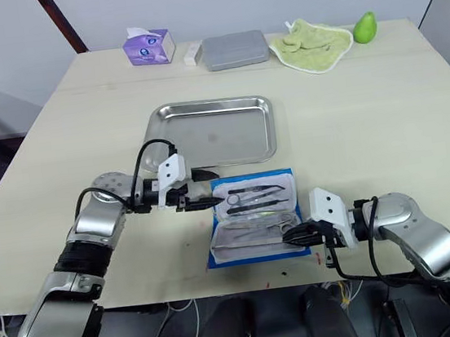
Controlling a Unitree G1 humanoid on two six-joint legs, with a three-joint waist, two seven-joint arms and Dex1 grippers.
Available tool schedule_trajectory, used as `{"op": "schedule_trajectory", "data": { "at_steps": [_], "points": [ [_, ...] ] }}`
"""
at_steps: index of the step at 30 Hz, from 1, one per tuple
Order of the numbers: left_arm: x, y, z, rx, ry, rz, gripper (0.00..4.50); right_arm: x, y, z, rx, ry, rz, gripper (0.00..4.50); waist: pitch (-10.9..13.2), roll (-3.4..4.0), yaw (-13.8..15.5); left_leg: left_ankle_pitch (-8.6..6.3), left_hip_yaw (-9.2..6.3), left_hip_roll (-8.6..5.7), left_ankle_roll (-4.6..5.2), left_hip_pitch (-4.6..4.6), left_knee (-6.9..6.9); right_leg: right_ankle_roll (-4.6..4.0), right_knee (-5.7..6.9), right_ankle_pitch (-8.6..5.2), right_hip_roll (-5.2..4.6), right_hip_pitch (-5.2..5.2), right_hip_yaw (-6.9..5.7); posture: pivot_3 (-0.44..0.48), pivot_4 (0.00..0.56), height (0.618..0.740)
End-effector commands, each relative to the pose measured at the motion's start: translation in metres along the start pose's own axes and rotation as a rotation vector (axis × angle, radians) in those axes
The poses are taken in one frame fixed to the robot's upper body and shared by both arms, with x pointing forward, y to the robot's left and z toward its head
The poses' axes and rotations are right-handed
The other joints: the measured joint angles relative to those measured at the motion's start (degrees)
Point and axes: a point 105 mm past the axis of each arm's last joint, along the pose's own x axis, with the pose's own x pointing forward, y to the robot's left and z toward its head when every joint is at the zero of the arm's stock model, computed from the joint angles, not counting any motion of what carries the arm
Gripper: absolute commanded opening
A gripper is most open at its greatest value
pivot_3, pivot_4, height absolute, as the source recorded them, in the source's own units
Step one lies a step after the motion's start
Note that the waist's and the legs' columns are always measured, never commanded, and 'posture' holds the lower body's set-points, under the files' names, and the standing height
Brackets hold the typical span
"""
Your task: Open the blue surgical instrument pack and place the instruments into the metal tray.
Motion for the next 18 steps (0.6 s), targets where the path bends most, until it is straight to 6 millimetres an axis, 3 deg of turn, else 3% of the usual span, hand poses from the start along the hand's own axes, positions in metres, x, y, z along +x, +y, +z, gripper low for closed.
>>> {"op": "schedule_trajectory", "data": {
  "at_steps": [1, 12, 13, 14, 18],
  "points": [
    [-0.016, 0.001, 0.008, -0.024, -0.051, 0.02, 4.38, -0.004, 0.001, 0.01, -0.02, -0.032, -0.007, 0.0, 0.0, 0.0, 0.0, 0.0, 0.0, 0.0, 0.0, -0.01, 0.0, 0.0, -0.01, 0.0, 0.0, 0.0, 0.0, 0.0, 0.15, 0.74],
    [-0.055, -0.009, 0.026, -0.186, -0.226, 0.014, 4.38, -0.008, -0.002, 0.024, -0.018, -0.119, -0.012, 0.0, 0.0, -0.03, 0.0, 0.0, 0.01, 0.02, 0.0, -0.07, 0.0, 0.0, -0.03, 0.0, -0.02, -0.04, 0.0, 0.0, 0.15, 0.74],
    [-0.057, -0.011, 0.028, -0.192, -0.237, 0.006, 4.46, -0.009, -0.003, 0.025, -0.021, -0.127, -0.016, 0.63, 0.0, -0.03, 0.0, 0.0, 0.01, 0.03, 0.0, -0.07, 0.0, 0.0, -0.04, 0.0, -0.02, -0.04, 0.0, 0.0, 0.15, 0.74],
    [-0.062, -0.017, 0.031, -0.214, -0.266, -0.011, 4.46, -0.01, -0.002, 0.027, -0.024, -0.137, -0.01, 0.8, 0.0, -0.03, 0.0, 0.0, 0.01, 0.03, 0.0, -0.07, 0.0, 0.0, -0.04, 0.0, -0.03, -0.04, 0.0, 0.0, 0.15, 0.74],
    [-0.075, -0.031, 0.032, -0.218, -0.302, 0.004, 4.46, -0.014, -0.006, 0.031, -0.047, -0.172, -0.033, 2.78, 0.1, -0.03, -0.1, 0.0, -0.04, 0.06, 0.0, -0.07, -0.01, 0.0, -0.04, 0.0, -0.07, -0.06, 0.02, 0.0, 0.15, 0.74]
  ]
}}
